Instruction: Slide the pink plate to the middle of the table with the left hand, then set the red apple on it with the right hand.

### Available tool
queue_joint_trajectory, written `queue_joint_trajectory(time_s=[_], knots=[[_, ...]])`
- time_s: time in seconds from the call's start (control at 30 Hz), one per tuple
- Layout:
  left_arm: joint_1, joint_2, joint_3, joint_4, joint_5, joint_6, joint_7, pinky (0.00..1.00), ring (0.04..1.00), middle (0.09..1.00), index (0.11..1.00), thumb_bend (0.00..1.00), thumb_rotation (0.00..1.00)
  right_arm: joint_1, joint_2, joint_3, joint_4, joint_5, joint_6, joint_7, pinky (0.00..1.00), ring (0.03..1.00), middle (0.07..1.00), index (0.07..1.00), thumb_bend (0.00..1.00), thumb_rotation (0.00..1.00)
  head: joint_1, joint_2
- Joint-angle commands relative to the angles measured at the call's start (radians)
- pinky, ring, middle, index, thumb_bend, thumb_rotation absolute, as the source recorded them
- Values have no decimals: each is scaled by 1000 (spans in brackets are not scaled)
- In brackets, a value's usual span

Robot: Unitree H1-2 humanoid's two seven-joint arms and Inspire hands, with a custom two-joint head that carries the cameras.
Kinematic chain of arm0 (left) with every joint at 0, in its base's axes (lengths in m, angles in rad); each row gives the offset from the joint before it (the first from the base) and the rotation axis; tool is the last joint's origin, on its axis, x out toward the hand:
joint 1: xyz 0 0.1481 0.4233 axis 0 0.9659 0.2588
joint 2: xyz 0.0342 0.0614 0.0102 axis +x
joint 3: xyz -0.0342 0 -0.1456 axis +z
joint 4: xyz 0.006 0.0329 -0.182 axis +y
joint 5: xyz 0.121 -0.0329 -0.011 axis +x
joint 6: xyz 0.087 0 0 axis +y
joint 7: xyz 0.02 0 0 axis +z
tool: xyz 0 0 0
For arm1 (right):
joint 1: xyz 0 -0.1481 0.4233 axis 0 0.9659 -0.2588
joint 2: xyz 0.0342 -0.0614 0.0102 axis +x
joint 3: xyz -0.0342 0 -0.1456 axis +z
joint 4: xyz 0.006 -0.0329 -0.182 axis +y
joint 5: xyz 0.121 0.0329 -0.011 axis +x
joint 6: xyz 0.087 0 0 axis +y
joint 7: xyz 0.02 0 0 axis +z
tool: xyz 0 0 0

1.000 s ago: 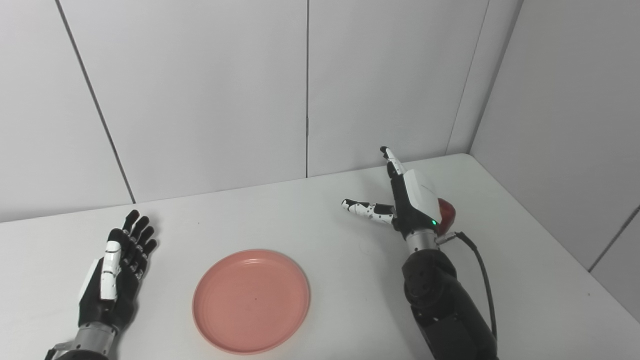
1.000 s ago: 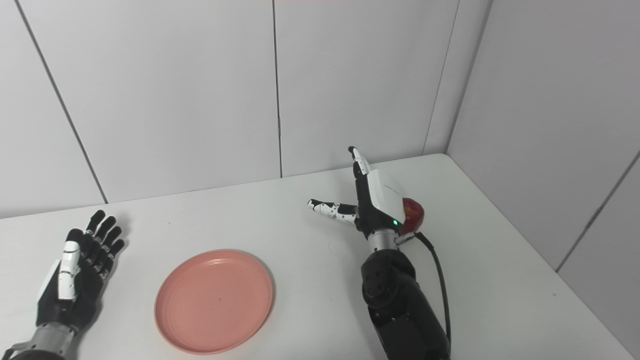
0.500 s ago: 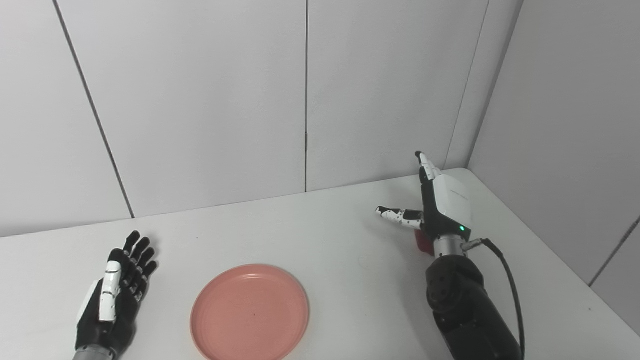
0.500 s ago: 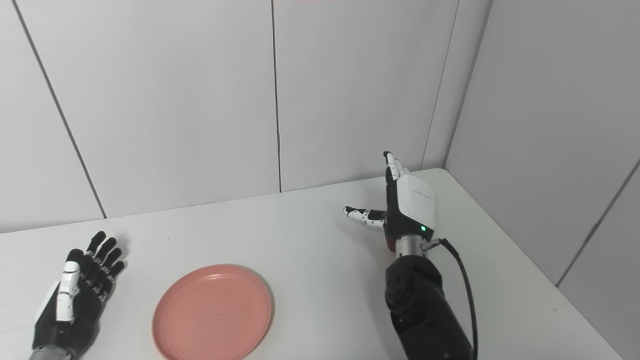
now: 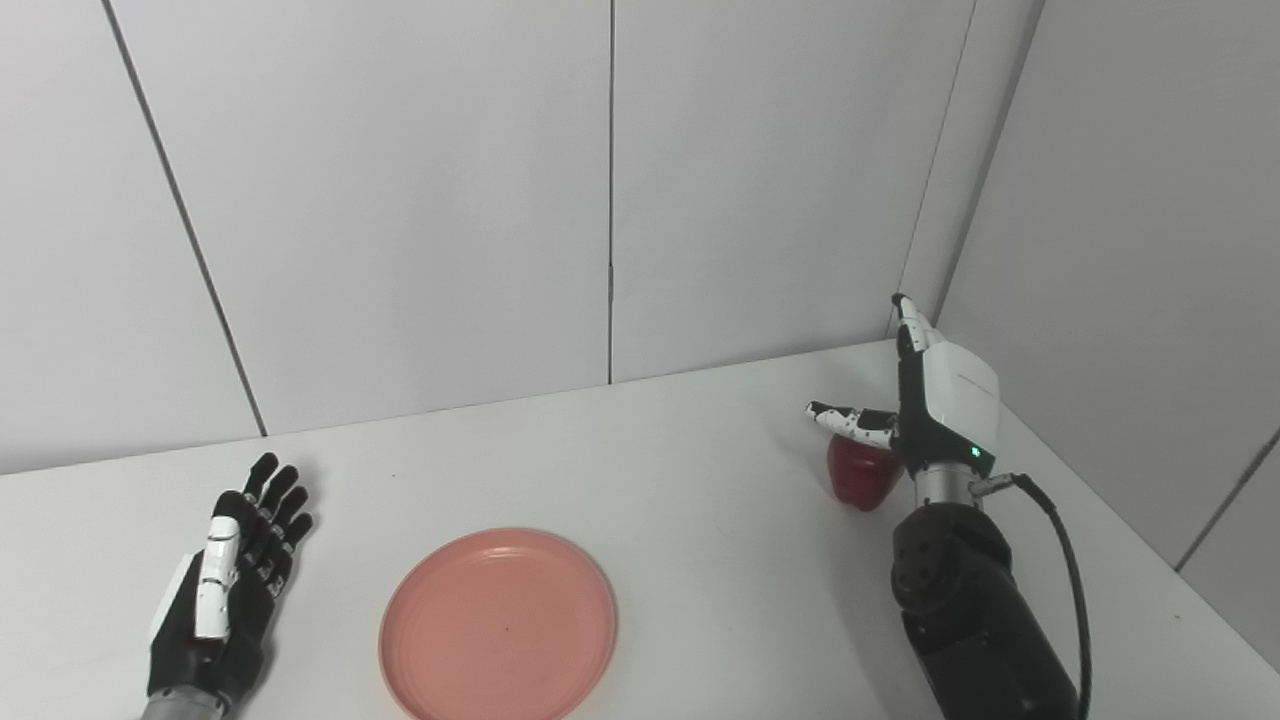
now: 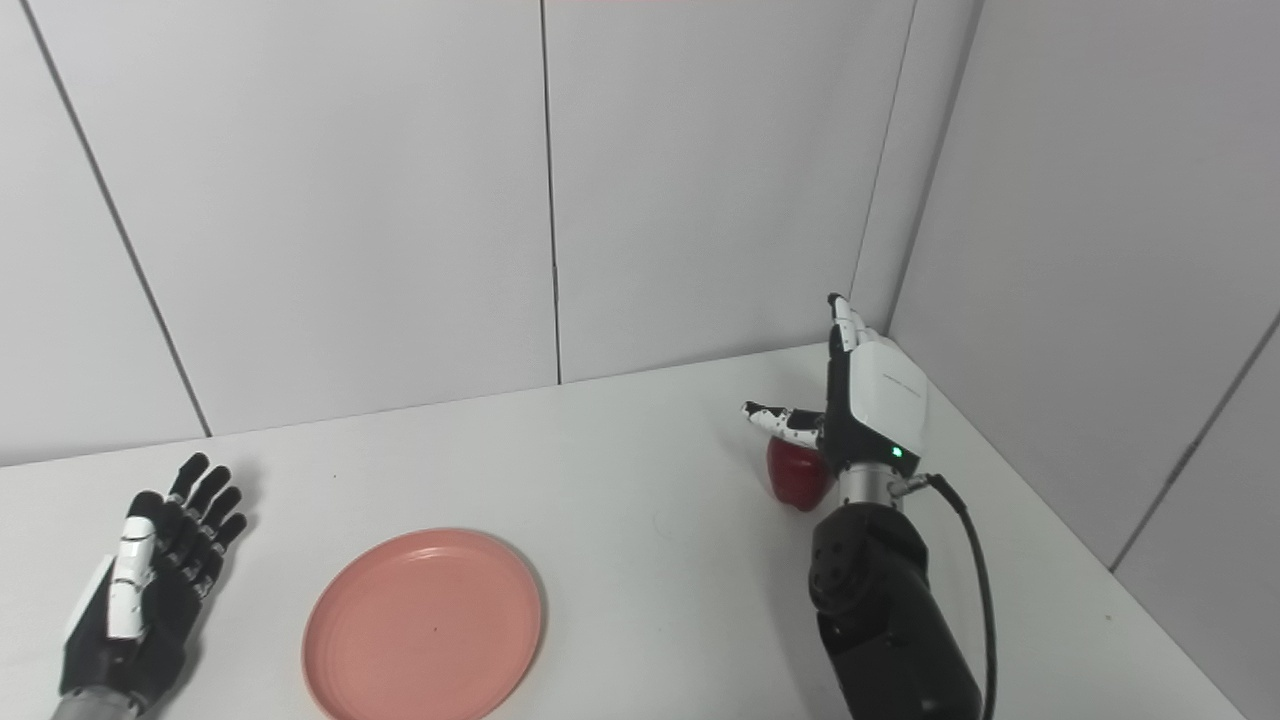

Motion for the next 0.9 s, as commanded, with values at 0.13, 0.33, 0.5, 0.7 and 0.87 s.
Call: queue_joint_trajectory(time_s=[0.13,0.33,0.5,0.7,0.87], knots=[[-24,3,2,-30,-6,-7,5,1000,1000,1000,1000,578,1000,-43,25,-100,-27,-121,24,163,829,885,908,918,964,333,1,2],[-24,5,1,-34,-1,1,11,1000,1000,1000,1000,578,1000,-58,77,-180,-70,-219,24,366,800,882,903,898,980,290,2,3],[-23,4,1,-31,-2,-4,8,1000,1000,1000,1000,582,1000,-80,104,-221,-79,-314,24,502,777,872,897,895,998,316,2,4],[-25,5,2,-19,-10,-17,-2,1000,1000,1000,1000,575,1000,-92,122,-241,-80,-353,24,586,695,827,877,882,1000,320,2,4],[-22,4,2,-24,-5,-9,6,1000,1000,1000,1000,577,1000,-93,128,-243,-79,-355,24,633,653,802,871,859,990,312,1,8]])
